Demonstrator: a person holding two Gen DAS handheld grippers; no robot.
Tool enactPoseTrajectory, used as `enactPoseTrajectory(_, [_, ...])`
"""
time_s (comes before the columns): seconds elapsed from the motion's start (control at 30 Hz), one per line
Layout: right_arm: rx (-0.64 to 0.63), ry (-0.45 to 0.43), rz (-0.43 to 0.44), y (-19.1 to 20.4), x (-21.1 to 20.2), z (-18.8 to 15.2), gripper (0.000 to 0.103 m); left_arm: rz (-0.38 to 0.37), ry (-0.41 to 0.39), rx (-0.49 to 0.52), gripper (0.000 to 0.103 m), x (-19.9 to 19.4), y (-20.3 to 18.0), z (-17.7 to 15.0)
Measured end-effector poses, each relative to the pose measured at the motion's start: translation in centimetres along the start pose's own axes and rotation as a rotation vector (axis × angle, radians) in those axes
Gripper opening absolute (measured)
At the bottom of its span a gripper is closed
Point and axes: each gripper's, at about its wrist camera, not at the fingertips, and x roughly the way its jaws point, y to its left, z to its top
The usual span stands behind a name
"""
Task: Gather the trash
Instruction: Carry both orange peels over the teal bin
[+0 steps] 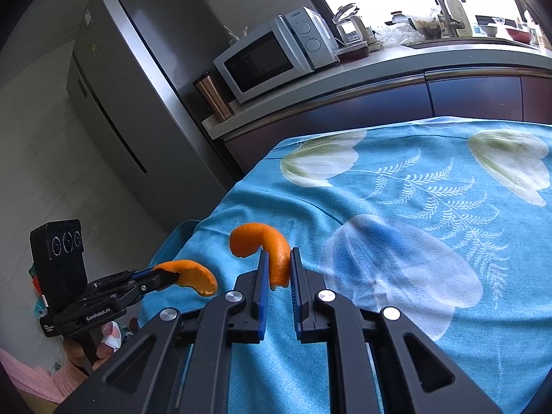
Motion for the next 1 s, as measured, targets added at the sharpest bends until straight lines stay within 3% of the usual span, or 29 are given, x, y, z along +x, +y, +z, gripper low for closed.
enactPoseTrajectory(1.0, [-0.056, 0.042, 0.12, 5.0, 4.0, 1.0, 0.011, 0.111, -0.075, -0.094, 0.011, -5.4, 5.6, -0.4])
